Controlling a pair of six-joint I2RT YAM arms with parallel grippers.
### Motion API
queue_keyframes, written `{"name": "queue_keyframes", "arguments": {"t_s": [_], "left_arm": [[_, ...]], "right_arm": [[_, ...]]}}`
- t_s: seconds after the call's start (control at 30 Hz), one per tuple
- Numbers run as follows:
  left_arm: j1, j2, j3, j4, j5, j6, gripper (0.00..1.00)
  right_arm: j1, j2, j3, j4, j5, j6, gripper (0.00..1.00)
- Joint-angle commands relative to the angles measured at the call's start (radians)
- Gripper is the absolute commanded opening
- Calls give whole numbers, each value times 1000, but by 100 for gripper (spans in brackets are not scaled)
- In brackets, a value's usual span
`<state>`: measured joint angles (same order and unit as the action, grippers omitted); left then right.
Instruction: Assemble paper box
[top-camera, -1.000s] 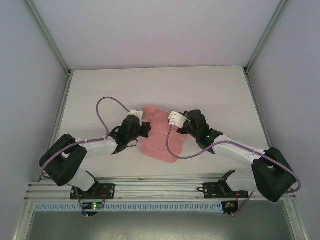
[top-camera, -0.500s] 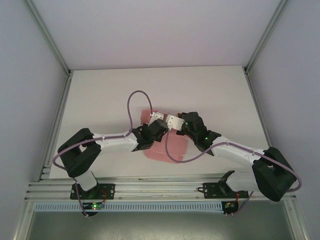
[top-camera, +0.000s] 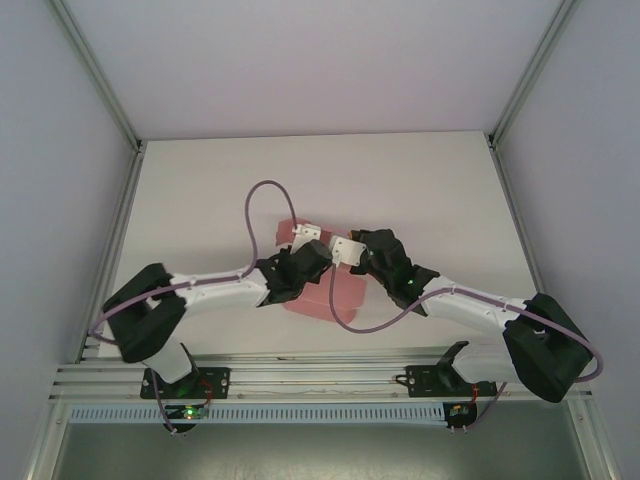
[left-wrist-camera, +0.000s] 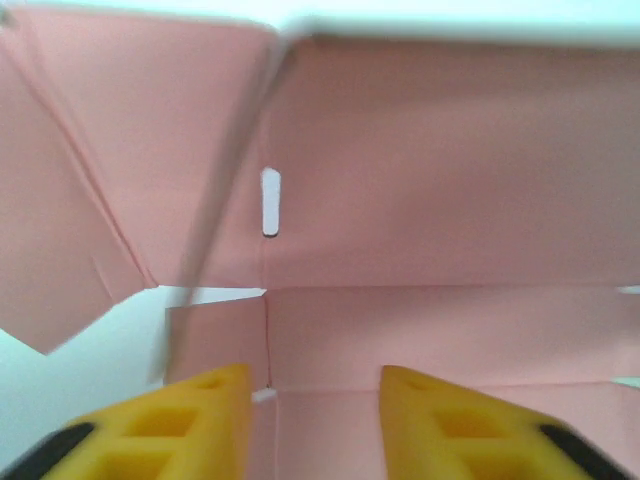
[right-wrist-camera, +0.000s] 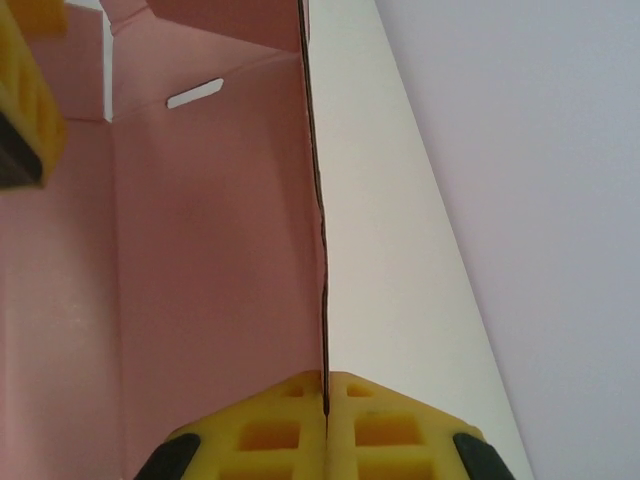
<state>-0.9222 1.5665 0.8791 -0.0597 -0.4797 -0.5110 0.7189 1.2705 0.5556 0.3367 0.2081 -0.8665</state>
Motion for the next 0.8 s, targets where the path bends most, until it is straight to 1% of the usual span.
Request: {"name": "queue_keyframes", "arguments": {"t_s": [0.0, 0.07, 0.13, 0.17, 0.2, 0.23, 0.33, 0.4, 0.47, 0.5, 0.6, 0.67, 0.77], "left_arm": [[-13, -141, -66, 9, -63, -47, 53], [-12, -223, -113, -17, -59, -53, 69], [-12, -306, -152, -46, -58, -66, 77], [-10, -357, -170, -72, -69, -81, 85], [-8, -403, -184, -104, -85, -97, 98], [-2, -448, -194, -142, -101, -116, 100], [50, -573, -215, -271, -132, -182, 100], [100, -636, -224, -344, -143, -229, 100], [166, -681, -223, -408, -110, -264, 100], [199, -698, -222, -430, -92, -284, 100], [296, -729, -241, -418, 0, -283, 100], [346, -728, -244, -401, 57, -270, 100], [383, -700, -227, -400, 69, -264, 100]], "right_arm": [[11, -4, -15, 46, -8, -33, 0], [11, 6, -10, 57, 4, -43, 0], [11, 23, -3, 76, 11, -60, 0], [11, 31, 2, 89, 14, -73, 0], [13, 44, 6, 105, 17, -88, 0], [13, 56, 6, 132, 18, -109, 0], [19, 102, 1, 242, 31, -200, 0], [28, 132, 41, 225, 49, -262, 0], [35, 153, 83, 221, 66, -291, 0], [36, 158, 98, 225, 55, -298, 0], [37, 176, 110, 249, 10, -322, 0], [40, 197, 102, 279, 12, -331, 0], [49, 236, 48, 411, 34, -360, 0]]}}
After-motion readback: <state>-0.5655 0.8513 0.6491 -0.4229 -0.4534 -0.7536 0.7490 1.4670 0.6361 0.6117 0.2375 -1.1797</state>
